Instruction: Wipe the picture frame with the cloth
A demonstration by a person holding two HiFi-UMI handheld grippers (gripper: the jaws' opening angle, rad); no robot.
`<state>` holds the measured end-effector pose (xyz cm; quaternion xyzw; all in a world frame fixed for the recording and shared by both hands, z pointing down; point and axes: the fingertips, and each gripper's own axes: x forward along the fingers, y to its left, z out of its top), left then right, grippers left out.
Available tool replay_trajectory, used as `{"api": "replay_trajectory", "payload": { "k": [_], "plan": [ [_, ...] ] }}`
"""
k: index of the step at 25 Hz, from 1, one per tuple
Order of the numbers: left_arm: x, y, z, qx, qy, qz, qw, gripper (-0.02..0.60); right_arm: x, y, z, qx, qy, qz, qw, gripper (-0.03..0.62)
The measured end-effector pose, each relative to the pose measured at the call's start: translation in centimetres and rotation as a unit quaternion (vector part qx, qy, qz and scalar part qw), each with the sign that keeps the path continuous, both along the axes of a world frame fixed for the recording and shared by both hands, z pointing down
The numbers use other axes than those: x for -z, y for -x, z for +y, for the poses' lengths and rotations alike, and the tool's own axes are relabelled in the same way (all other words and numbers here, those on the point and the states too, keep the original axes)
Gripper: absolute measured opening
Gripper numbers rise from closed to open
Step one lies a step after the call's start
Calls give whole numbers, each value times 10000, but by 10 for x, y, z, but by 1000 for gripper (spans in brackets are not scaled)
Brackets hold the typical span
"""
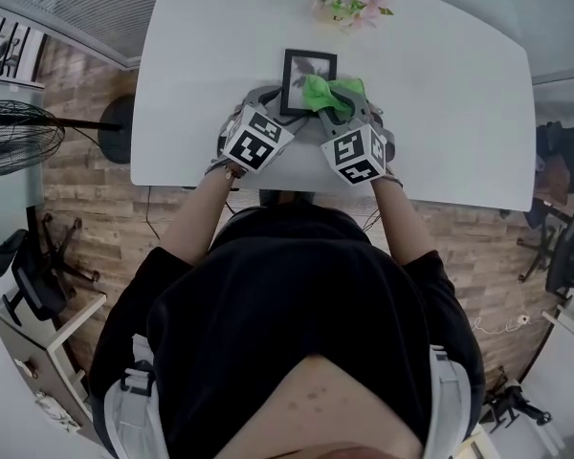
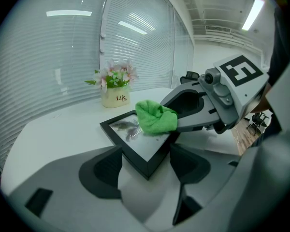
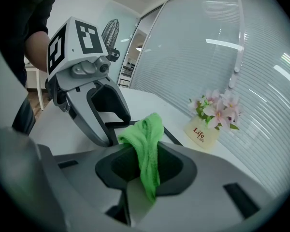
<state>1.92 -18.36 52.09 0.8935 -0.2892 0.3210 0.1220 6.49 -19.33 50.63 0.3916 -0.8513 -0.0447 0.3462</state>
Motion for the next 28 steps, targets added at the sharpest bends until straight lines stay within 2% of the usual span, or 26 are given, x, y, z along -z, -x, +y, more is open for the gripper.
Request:
{"api": "replay_trajectory", "payload": {
  "k": [14,21,28],
  "plan": [
    [2,1,0,-13,-41,5,10000,319,3,5,15,112,251,-274,9992,98],
    [3,0,0,-9,-26,21,10000,321,5,7,22,367,915,-623,9932,98],
    [5,-1,0,-19,-48,32,10000,321,10,10,29,622,1770,-1058,9765,98]
  ]
}}
